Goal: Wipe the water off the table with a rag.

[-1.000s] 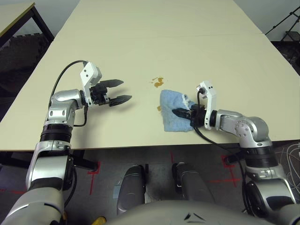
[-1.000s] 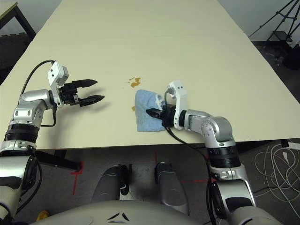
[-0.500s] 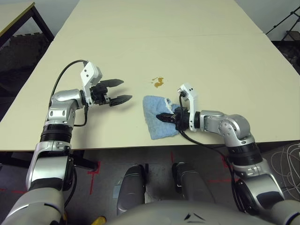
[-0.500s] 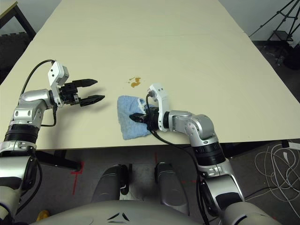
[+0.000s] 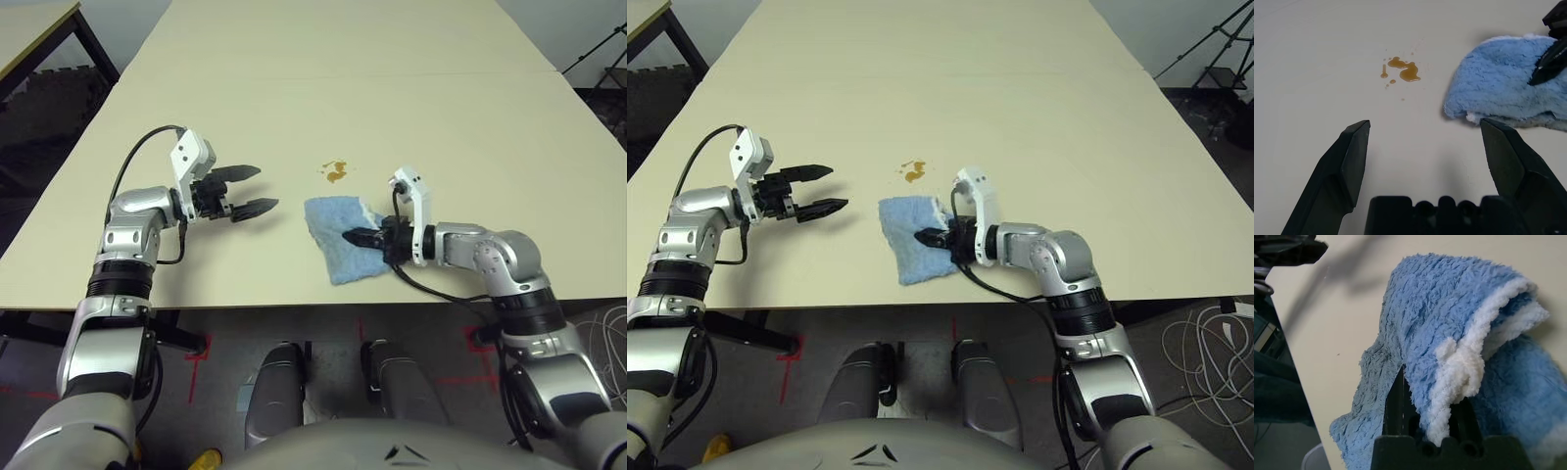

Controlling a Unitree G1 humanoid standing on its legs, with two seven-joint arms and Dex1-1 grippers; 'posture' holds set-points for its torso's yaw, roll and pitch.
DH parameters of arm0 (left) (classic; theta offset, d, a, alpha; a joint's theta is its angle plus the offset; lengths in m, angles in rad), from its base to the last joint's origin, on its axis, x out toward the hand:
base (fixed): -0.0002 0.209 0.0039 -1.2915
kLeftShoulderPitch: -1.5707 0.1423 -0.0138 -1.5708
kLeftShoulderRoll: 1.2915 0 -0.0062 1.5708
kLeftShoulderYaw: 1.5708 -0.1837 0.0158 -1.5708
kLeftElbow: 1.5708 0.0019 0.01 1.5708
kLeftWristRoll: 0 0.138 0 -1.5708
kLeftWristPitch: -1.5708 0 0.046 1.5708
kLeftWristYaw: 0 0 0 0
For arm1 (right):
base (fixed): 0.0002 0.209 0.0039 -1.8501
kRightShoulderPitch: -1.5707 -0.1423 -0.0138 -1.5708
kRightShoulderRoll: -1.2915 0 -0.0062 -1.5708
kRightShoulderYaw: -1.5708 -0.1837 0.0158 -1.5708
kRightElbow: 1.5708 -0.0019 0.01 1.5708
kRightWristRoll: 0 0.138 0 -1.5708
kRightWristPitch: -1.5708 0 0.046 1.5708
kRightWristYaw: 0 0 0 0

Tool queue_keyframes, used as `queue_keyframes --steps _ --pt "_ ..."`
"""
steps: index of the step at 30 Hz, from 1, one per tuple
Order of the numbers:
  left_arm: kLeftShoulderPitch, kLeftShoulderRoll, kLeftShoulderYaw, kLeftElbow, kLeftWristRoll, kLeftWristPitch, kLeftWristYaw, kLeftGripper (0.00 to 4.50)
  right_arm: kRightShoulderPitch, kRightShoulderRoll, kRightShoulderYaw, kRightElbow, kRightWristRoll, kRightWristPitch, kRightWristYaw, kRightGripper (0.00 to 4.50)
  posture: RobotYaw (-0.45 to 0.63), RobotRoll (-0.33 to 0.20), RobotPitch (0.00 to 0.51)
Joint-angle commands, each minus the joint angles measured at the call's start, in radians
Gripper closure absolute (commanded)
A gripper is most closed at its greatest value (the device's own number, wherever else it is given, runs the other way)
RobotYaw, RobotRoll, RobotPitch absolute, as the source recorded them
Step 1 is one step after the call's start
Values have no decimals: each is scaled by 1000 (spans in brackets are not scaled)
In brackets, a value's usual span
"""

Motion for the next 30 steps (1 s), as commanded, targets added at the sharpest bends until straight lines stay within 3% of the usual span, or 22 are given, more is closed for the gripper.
queue_keyframes --steps 1,9,13,19,25,30 --pt "3 -5 -5 7 6 -8 1 0 -24 -36 -35 45 -17 -25 9 4444 -119 0 138" --pt "2 -5 -3 10 7 -11 3 0 -102 -167 -98 190 -38 -96 67 4444 -119 0 139" --pt "2 1 1 15 6 -12 1 0 -168 -171 -202 271 3 -101 60 4444 -122 0 138" --pt "-1 22 10 22 0 -1 -10 0 -239 -108 -267 363 -13 -175 7 4444 -126 0 138" --pt "-5 41 16 35 1 -7 -7 0 -282 12 -239 495 -97 -325 -75 4444 -120 0 137" --pt "6 62 26 28 -5 -6 -9 0 -364 89 -232 708 -191 -526 -161 4444 -110 0 136"
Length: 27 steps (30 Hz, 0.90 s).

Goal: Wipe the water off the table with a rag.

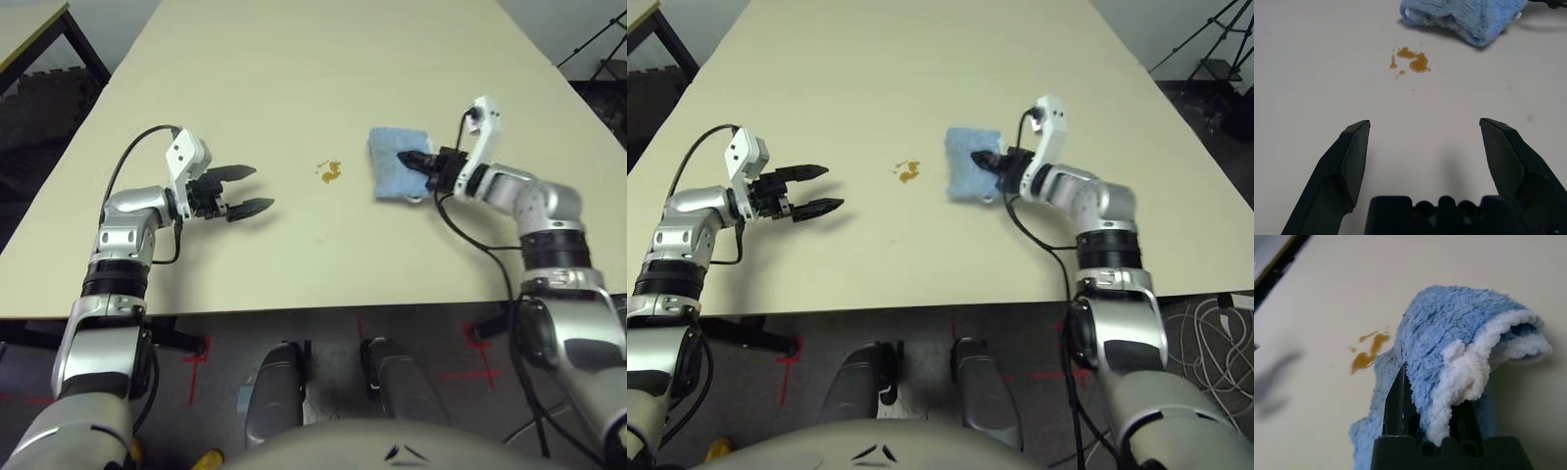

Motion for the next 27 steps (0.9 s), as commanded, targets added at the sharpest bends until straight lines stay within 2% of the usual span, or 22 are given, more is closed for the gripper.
queue_keyframes --steps 1,6,10,19,27 --pt "11 21 15 -10 -5 0 -9 0 -54 23 0 120 -59 -131 -44 4444 -110 0 136" --pt "19 30 23 -20 -5 1 -5 0 -91 59 14 230 -101 -201 -31 4444 -91 0 132" --pt "25 31 27 -29 -7 3 -1 0 -86 94 39 239 -119 -191 9 4444 -91 0 132" --pt "37 28 29 -43 -10 7 4 0 -59 181 94 190 -137 -140 72 4445 -73 0 125" --pt "43 21 27 -55 -10 10 12 0 17 246 183 47 -136 -38 150 4445 -70 0 121"
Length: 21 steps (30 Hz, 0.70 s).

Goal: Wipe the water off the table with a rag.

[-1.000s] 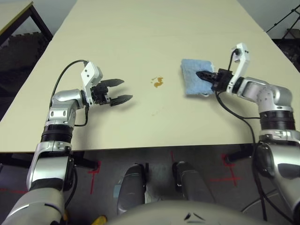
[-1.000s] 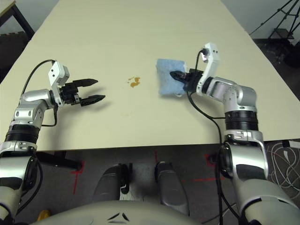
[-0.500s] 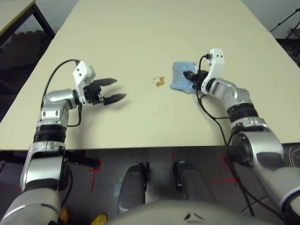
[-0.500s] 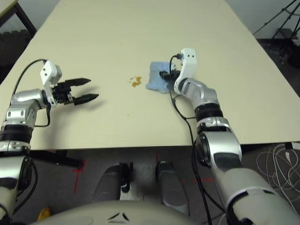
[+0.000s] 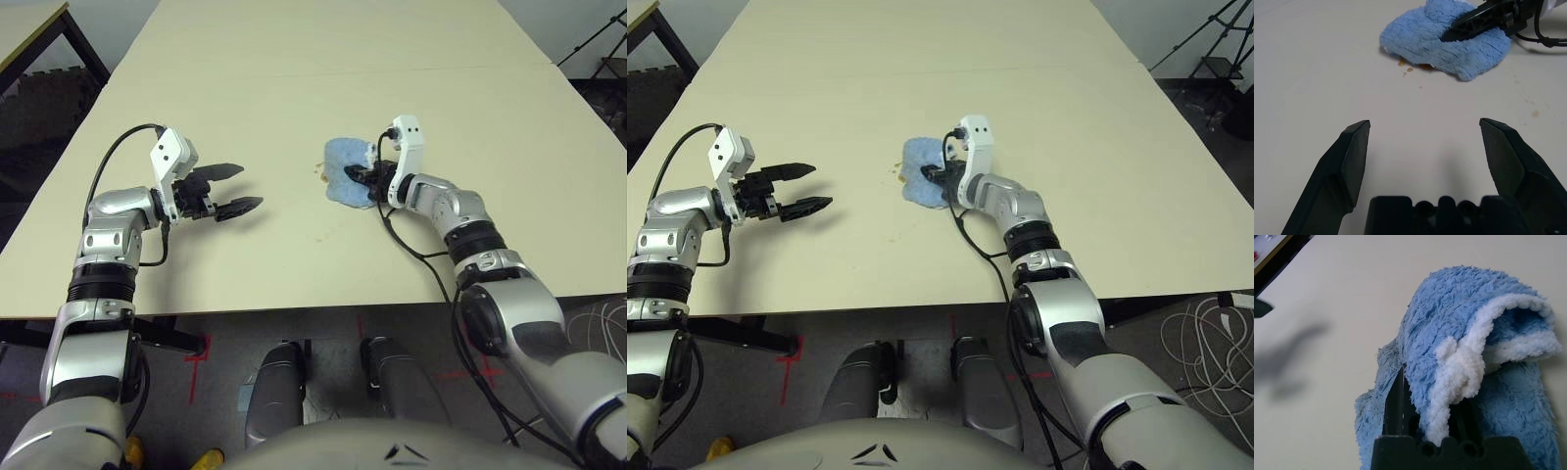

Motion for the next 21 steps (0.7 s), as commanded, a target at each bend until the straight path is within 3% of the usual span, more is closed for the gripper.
queue_keyframes --steps 1,11,21 --pt "10 -1 7 -19 -8 7 8 0 64 40 68 -63 -5 75 46 4445 -70 0 121" --pt "14 -14 3 -29 -10 8 16 0 151 49 132 -238 11 183 88 4445 -74 0 123" --pt "16 -27 1 -30 -9 8 22 0 43 0 -3 -82 -3 35 -56 4445 -79 0 123"
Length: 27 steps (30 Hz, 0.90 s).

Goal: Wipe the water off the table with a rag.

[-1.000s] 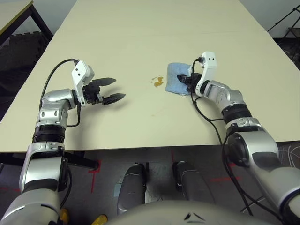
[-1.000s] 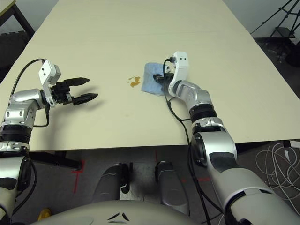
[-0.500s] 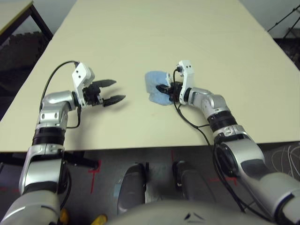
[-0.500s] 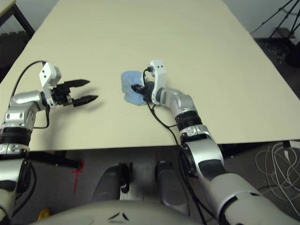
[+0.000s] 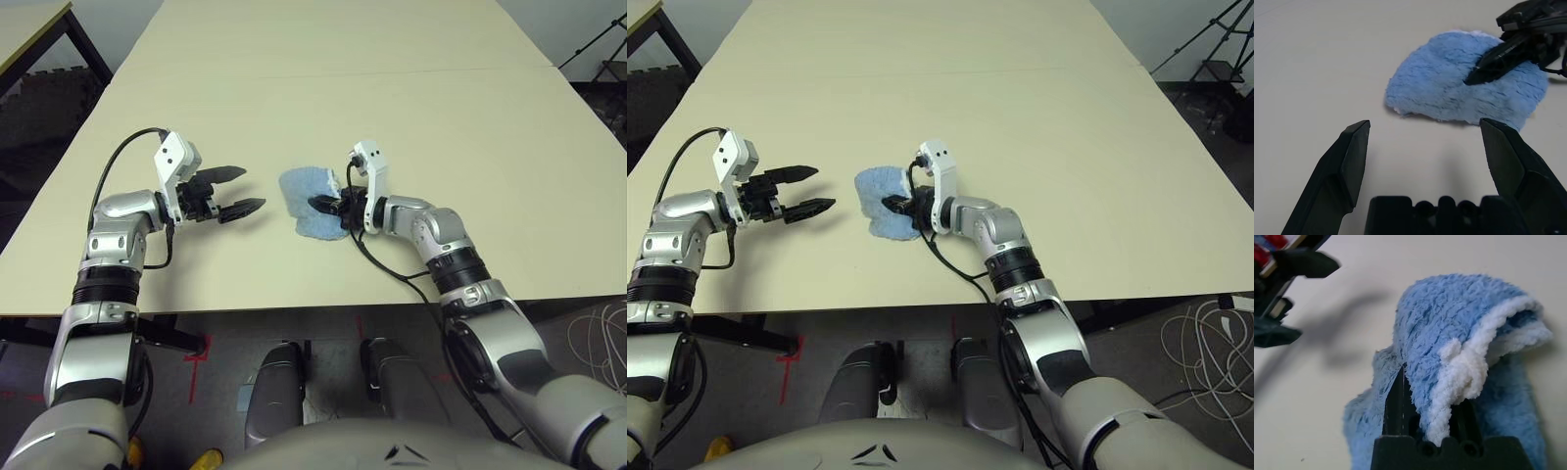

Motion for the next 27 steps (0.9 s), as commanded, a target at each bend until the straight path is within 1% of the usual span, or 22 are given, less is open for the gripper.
queue_keyframes --steps 1,9,13,15,18,22,26,27 --pt "11 -4 1 -20 -5 4 4 0 -51 -33 -71 96 -9 -77 -73 4446 -80 0 123" --pt "6 -12 -3 -10 -2 -3 6 0 -176 -104 -163 296 -22 -265 -188 4446 -85 0 122" --pt "5 -15 -2 -5 0 -6 7 0 -212 -134 -189 365 -30 -337 -220 4446 -85 0 122" --pt "3 -16 -1 -3 0 -9 9 0 -232 -162 -217 353 2 -311 -178 4446 -85 0 122" --pt "0 -18 -2 0 0 -9 11 0 -246 -210 -222 303 33 -232 -87 4446 -89 0 122" --pt "-3 -19 -2 7 1 -13 13 0 -261 -332 -220 215 64 -91 40 4446 -94 0 121" --pt "-2 -24 -1 12 1 -17 16 0 -275 -535 -193 213 30 -23 180 4446 -101 0 120" --pt "-2 -24 -1 13 1 -18 16 0 -278 -565 -187 223 23 -19 200 4446 -101 0 120"
